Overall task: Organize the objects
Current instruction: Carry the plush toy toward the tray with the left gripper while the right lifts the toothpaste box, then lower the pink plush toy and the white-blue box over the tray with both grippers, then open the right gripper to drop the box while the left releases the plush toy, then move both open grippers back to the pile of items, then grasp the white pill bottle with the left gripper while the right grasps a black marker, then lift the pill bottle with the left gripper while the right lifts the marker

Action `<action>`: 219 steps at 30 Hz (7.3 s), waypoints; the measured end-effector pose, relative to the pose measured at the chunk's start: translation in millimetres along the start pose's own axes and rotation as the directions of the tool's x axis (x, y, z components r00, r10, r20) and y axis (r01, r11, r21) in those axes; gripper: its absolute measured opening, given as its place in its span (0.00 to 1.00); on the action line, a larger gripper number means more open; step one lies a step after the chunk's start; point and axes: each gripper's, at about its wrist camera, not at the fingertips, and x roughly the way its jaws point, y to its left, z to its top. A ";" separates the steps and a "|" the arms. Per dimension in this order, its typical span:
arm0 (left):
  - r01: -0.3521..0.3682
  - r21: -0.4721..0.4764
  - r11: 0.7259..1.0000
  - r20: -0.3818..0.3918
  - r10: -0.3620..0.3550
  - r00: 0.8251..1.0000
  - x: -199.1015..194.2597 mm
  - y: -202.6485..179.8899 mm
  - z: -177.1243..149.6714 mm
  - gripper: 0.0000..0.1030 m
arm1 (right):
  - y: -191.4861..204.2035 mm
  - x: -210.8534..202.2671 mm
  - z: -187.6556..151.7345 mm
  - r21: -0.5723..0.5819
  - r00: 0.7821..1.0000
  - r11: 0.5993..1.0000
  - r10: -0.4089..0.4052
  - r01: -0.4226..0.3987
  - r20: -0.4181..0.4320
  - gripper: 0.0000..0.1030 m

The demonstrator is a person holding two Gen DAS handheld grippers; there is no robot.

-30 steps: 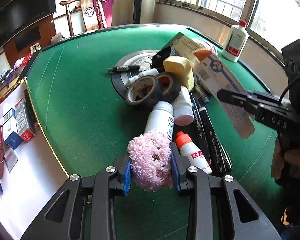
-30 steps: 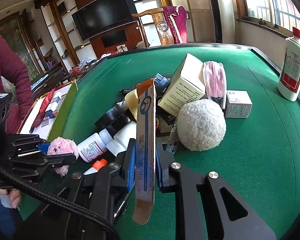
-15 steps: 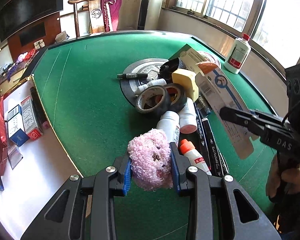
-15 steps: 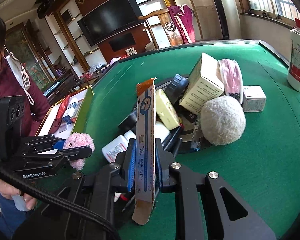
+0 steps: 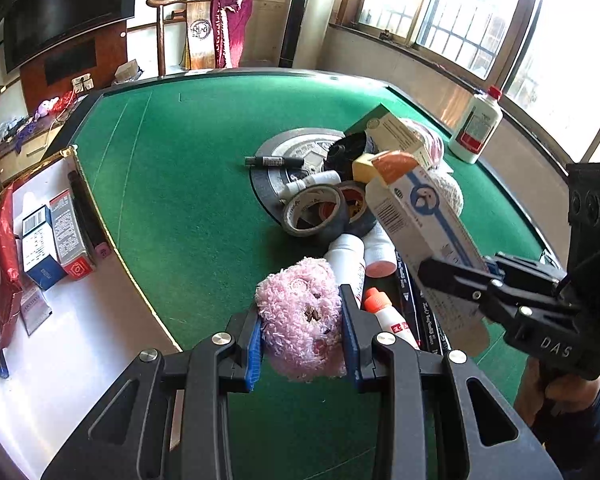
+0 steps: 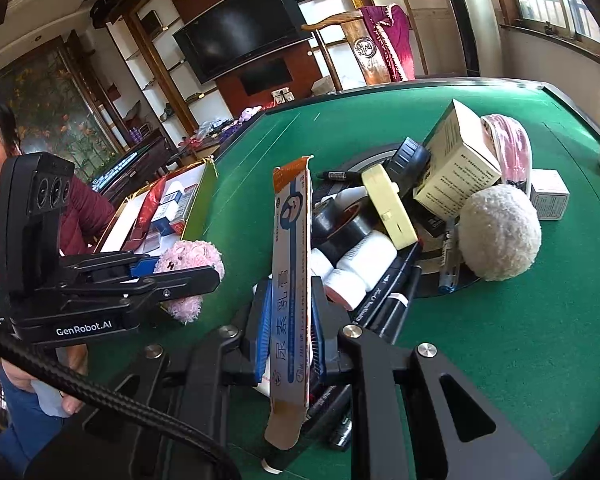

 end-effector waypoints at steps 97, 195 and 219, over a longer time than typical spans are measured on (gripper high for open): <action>-0.373 -0.498 0.783 0.185 0.516 0.837 -88.7 231.3 -31.1 0.38 | 215.4 171.3 11.6 -0.258 0.952 0.949 0.101 -0.179 -0.289 0.44; -0.334 0.147 0.931 -0.062 0.346 0.936 81.5 -29.7 -3.7 0.55 | -51.8 7.5 -39.0 -0.276 0.932 0.925 -0.315 0.260 -0.180 0.24; -0.176 0.069 0.982 -0.053 0.180 0.982 65.6 -27.9 1.0 0.29 | -59.6 -12.4 -35.7 -0.117 0.974 0.977 -0.192 0.178 -0.119 0.12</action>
